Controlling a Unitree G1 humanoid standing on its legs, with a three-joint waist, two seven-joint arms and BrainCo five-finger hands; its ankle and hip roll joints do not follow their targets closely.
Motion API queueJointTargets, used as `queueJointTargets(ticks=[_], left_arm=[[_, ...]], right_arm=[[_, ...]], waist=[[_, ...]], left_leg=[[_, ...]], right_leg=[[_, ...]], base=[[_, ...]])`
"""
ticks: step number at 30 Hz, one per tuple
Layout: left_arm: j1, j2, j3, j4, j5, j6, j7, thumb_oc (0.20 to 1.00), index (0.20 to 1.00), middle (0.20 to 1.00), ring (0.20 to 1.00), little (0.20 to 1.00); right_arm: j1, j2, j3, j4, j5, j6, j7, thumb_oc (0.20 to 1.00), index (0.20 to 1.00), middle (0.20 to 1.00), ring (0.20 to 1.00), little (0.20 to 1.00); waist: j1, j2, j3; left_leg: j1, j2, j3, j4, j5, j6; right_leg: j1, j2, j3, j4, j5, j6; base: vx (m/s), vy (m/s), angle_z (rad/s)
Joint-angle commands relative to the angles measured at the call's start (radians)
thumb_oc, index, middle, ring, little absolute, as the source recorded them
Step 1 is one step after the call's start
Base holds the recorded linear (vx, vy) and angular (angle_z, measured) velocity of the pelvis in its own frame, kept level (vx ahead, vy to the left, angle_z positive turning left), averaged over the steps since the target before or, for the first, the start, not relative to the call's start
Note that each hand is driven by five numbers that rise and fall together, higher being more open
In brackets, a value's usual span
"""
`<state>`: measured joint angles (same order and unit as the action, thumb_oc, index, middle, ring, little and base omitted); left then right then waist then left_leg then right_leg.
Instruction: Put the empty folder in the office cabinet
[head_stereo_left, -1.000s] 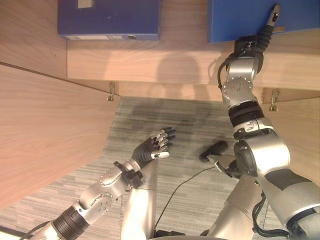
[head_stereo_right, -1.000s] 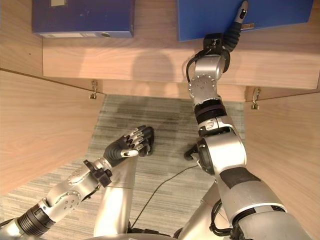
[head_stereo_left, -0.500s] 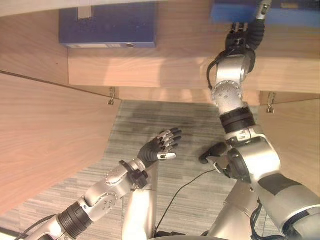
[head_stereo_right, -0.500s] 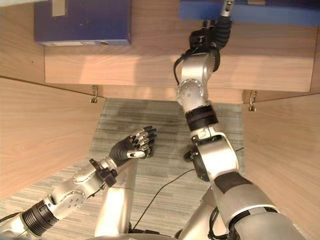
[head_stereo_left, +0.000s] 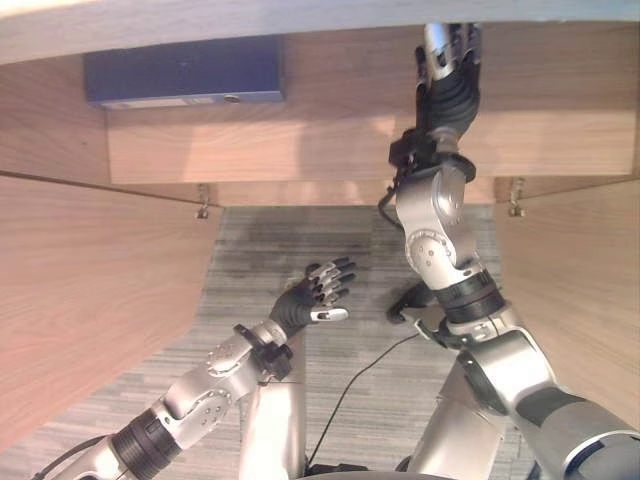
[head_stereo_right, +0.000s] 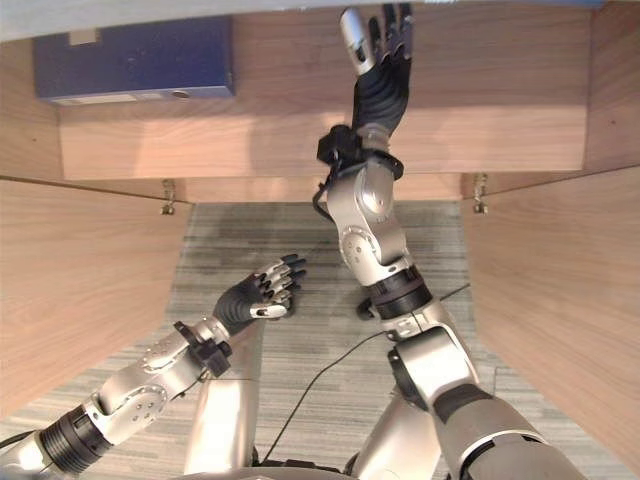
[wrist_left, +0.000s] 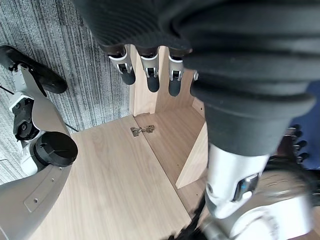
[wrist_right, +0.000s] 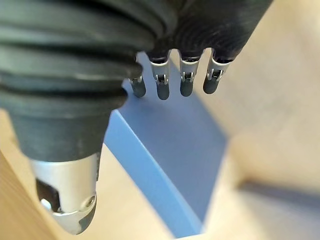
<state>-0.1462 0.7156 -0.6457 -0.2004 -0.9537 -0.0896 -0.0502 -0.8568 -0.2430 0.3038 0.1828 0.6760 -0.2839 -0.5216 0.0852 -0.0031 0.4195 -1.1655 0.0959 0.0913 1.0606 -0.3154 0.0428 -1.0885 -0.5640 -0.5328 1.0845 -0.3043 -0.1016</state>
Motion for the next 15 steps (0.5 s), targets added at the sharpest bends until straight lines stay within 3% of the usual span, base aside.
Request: queueJointTargets(ticks=[1,6,10,12,15], left_arm=[[0.114,0.054,0.035,-0.154,0.037,-0.03,-0.023,1.0,1.0,1.0,1.0,1.0],[0.18,0.063,0.09,-0.152,0.043,-0.019,-0.033,1.0,1.0,1.0,1.0,1.0],[0.245,0.079,0.115,-0.15,0.063,0.004,-0.051,1.0,1.0,1.0,1.0,1.0],[0.259,0.09,0.116,-0.159,0.071,0.008,-0.057,1.0,1.0,1.0,1.0,1.0],[0.26,0.095,0.111,-0.168,0.079,0.014,-0.064,1.0,1.0,1.0,1.0,1.0]], right_arm=[[-0.002,-0.068,-0.009,-0.113,-0.11,0.041,0.099,1.0,1.0,1.0,1.0,1.0],[0.015,-0.179,-0.001,-0.062,-0.169,0.117,0.141,1.0,1.0,1.0,1.0,1.0],[-0.01,-0.268,0.021,-0.037,-0.303,0.206,0.178,1.0,1.0,1.0,1.0,1.0],[-0.039,-0.291,0.039,-0.029,-0.4,0.249,0.183,1.0,1.0,1.0,1.0,1.0],[-0.056,-0.287,0.047,-0.028,-0.439,0.263,0.191,1.0,1.0,1.0,1.0,1.0]], waist=[[0.027,-0.008,0.003],[0.019,-0.018,-0.001],[0.009,-0.026,0.0],[0.006,-0.026,-0.001],[0.003,-0.026,-0.005]], left_leg=[[0.049,-0.01,0.007,-0.078,-0.029,-0.005],[0.037,-0.003,0.003,-0.072,-0.03,-0.008],[0.021,0.007,-0.001,-0.06,-0.034,-0.009],[0.017,0.01,0.002,-0.06,-0.034,-0.01],[0.013,0.011,0.003,-0.063,-0.034,-0.01]], right_leg=[[0.054,-0.003,0.128,0.014,-0.048,0.094],[0.046,-0.002,0.126,0.013,-0.046,0.096],[0.032,0.0,0.127,0.018,-0.046,0.095],[0.029,0.001,0.127,0.018,-0.045,0.095],[0.024,0.002,0.126,0.018,-0.044,0.097]], base=[[0.0,-0.018,-0.04],[0.0,-0.012,-0.04],[0.0,-0.007,-0.05],[-0.01,0.0,-0.04],[0.0,0.003,-0.01]])
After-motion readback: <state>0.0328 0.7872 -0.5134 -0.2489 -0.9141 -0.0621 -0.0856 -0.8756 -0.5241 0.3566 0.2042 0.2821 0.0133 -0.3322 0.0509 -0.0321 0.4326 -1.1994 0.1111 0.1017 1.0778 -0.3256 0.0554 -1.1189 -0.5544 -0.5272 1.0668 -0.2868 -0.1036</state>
